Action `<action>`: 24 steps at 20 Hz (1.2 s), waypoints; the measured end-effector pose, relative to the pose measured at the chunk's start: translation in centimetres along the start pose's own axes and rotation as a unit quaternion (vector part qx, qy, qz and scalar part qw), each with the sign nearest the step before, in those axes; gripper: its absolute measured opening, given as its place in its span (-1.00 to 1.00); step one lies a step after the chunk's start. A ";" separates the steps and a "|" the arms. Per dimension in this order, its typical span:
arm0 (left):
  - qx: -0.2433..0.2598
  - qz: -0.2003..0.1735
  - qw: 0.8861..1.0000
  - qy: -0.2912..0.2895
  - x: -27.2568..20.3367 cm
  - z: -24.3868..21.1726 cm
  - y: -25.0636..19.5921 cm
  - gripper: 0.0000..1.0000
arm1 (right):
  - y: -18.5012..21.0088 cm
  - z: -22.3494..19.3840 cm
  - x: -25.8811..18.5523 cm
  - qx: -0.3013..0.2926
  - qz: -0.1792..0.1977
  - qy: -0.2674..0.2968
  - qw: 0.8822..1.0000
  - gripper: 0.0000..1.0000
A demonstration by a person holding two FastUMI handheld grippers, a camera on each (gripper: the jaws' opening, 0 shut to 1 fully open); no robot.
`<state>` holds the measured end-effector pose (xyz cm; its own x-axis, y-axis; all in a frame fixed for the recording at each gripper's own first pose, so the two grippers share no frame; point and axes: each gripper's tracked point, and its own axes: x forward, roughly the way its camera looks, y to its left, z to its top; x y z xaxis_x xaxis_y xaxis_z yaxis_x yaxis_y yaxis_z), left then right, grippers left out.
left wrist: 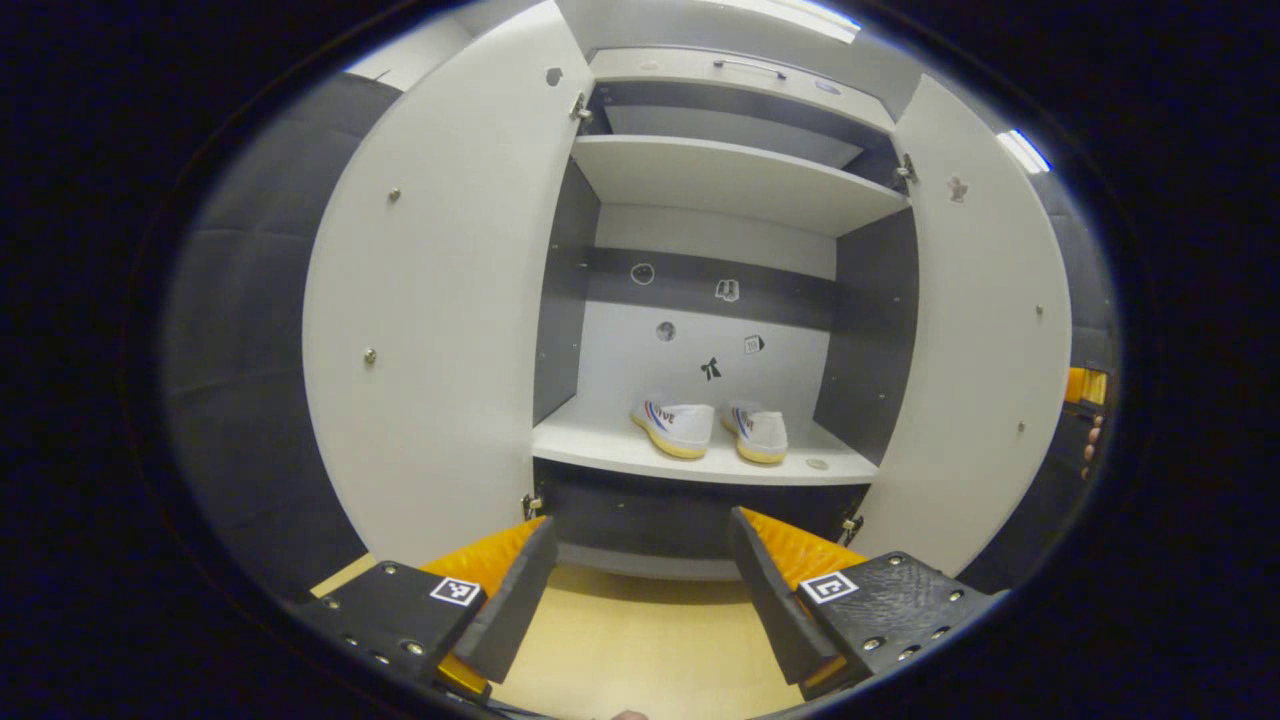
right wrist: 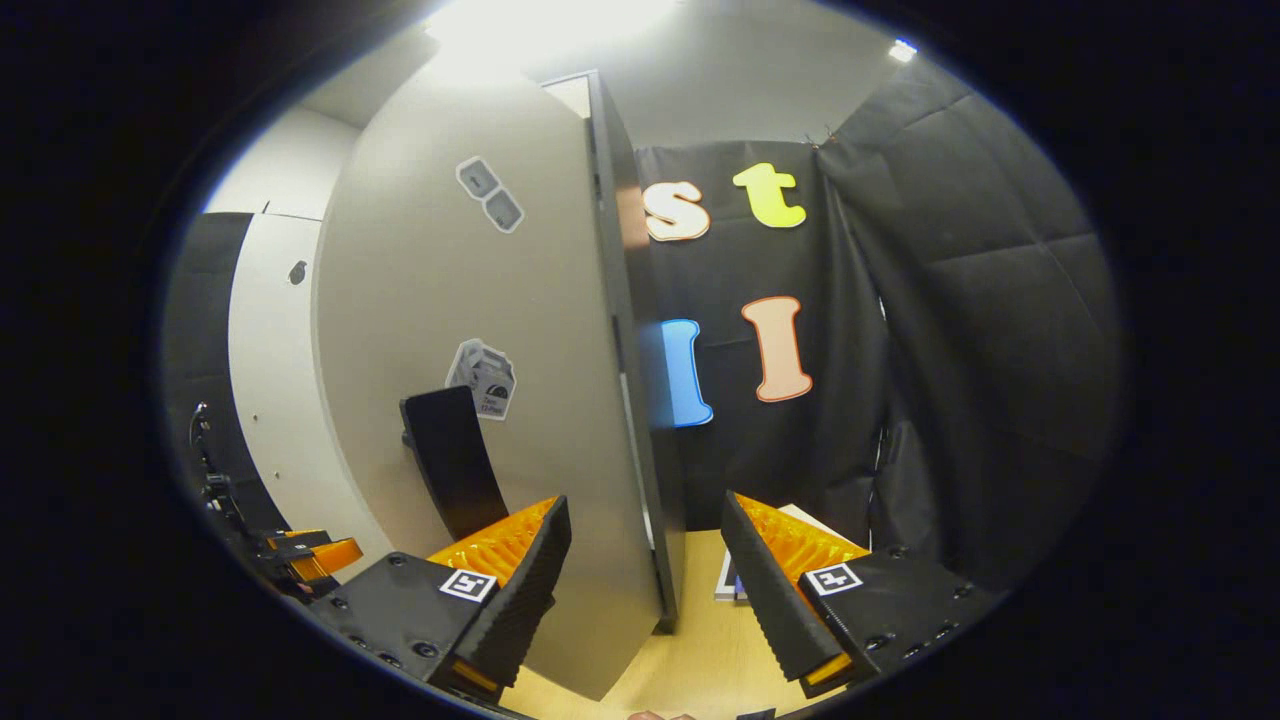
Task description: Grab one shoe with the right hand and put it into the shoe cabinet, grab the other shoe with the left hand and put it into the shoe cabinet; then close the right door with the right hand and the left door with the left hand.
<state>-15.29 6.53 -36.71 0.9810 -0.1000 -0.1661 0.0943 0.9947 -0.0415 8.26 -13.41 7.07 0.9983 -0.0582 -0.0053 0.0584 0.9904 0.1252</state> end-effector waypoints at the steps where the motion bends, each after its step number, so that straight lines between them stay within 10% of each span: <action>1: 0.001 0.003 1.000 -0.001 -0.4 0.2 0.6 0.98 | 0.6 0.0 0.2 -0.002 0.001 0.001 1.000 0.92; 12: 0.010 0.049 0.999 -0.012 -6.4 2.1 7.5 0.97 | 9.0 -0.6 4.2 0.012 0.052 0.008 0.999 0.93; 24: -0.006 0.139 0.989 -0.050 -10.5 4.8 22.1 1.00 | 9.1 -1.8 2.6 0.022 0.005 0.004 1.000 0.96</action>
<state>-22.69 29.67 -31.12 0.9807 0.1806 -0.0745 -0.1825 0.9830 -0.0192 11.38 -4.31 6.38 0.9988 -0.0473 -0.0116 0.0486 0.9843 0.1696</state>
